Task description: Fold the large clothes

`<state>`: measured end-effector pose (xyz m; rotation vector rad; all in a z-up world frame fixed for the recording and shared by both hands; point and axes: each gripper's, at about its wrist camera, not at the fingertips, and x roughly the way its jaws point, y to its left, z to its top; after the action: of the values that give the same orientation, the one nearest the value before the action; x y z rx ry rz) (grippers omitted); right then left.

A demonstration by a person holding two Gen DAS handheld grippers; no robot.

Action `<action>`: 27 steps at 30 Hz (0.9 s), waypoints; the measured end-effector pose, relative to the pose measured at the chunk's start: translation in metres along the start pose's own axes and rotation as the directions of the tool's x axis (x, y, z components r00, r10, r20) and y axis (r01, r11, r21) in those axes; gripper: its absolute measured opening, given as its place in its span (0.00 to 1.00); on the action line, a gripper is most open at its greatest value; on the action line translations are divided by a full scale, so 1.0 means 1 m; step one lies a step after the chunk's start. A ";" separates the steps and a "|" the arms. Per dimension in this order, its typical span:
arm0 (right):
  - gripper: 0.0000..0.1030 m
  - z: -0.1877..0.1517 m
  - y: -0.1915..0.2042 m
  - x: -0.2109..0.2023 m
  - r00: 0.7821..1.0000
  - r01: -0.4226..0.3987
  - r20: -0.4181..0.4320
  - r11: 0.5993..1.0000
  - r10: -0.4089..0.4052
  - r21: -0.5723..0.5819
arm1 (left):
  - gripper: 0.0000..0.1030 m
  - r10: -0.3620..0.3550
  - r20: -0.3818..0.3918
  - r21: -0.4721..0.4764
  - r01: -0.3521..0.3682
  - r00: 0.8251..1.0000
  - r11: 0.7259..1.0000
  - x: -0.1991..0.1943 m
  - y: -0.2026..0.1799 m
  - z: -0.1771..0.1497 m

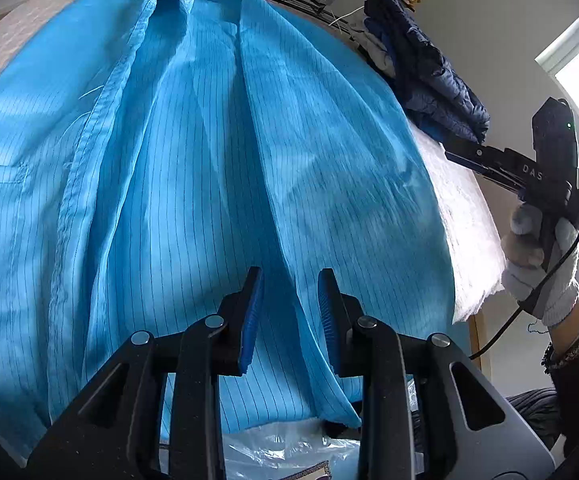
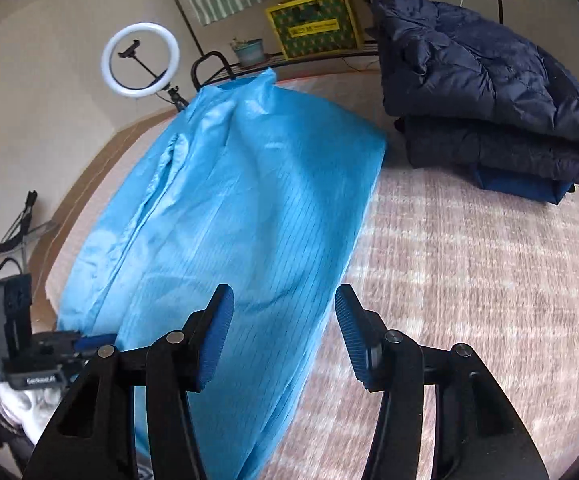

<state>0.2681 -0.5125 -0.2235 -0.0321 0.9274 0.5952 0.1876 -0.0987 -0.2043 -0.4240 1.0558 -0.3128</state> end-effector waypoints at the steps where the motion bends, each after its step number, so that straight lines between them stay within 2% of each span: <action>1: 0.50 0.007 -0.005 0.009 1.000 0.017 -0.005 1.000 -0.017 0.013 | 0.26 -0.008 -0.008 -0.013 0.008 1.000 1.000 0.004 0.002 0.002; 3: 0.48 0.017 -0.012 0.024 1.000 0.016 -0.021 0.999 -0.016 0.033 | 0.22 -0.017 -0.011 -0.022 0.017 1.000 1.000 0.008 0.004 0.007; 5: 0.38 0.022 -0.019 0.037 0.999 0.019 -0.042 0.999 -0.017 0.043 | 0.05 -0.002 -0.012 -0.012 0.002 1.000 1.000 0.011 0.003 0.009; 7: 0.05 0.025 -0.026 0.053 0.997 0.011 -0.073 0.998 -0.006 0.060 | 0.00 0.009 -0.008 0.000 -0.009 1.000 1.000 0.014 0.002 0.010; 10: 0.00 0.026 -0.032 0.056 0.998 -0.010 -0.066 0.997 0.015 0.081 | 0.00 0.021 0.015 0.028 -0.021 1.000 0.999 0.014 -0.002 0.013; 14: 0.00 0.036 -0.029 0.046 0.999 0.036 -0.002 0.999 -0.036 0.003 | 0.00 0.035 0.053 0.050 -0.037 0.998 0.998 0.014 -0.003 0.023; 17: 0.00 0.045 -0.045 0.046 0.998 0.061 0.032 0.997 -0.063 0.055 | 0.00 0.029 0.059 0.039 -0.032 0.998 0.999 0.018 -0.001 0.031; 21: 0.00 0.053 -0.058 0.054 0.998 0.052 0.033 0.994 -0.056 0.101 | 0.00 0.034 0.063 0.067 -0.038 0.997 0.997 0.017 -0.004 0.024; 23: 0.09 0.054 -0.067 0.057 1.000 -0.014 0.002 0.988 0.014 0.154 | 0.00 0.030 0.058 0.076 -0.034 0.998 0.997 0.015 -0.005 0.018; 25: 0.48 0.055 -0.075 0.061 0.998 -0.050 -0.025 0.978 0.057 0.203 | 0.00 0.021 0.056 0.082 -0.025 0.998 0.996 0.013 -0.008 0.015; 27: 0.50 0.057 -0.078 0.060 0.999 -0.043 0.001 0.977 0.044 0.211 | 0.00 0.017 0.058 0.088 -0.022 0.998 0.996 0.010 -0.008 0.012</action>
<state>0.3758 -0.5339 -0.2520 0.1780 0.9929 0.5349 0.2027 -0.1078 -0.2029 -0.3411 0.9858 -0.3265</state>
